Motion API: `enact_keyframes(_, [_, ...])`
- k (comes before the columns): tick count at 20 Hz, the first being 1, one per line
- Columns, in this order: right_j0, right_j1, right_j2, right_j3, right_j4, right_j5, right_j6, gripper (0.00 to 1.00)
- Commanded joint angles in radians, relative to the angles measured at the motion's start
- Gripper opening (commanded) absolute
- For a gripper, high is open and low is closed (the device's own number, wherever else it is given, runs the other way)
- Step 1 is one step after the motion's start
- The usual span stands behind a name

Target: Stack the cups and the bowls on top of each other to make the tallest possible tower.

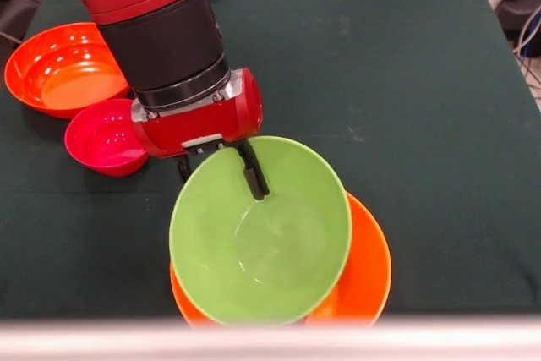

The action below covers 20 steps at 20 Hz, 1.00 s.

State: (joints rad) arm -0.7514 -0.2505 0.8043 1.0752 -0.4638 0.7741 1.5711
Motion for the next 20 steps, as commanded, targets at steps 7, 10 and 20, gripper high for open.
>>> enact_keyframes(7, [0.034, -0.056, -0.073, -0.004, -0.06, 0.267, -0.269, 1.0])
enact_keyframes(10, [0.034, -0.2, -0.1, 0.02, -0.03, 0.49, -0.261, 1.0])
enact_keyframes(20, [0.066, -0.249, -0.107, -0.069, -0.091, 0.745, -0.262, 1.0])
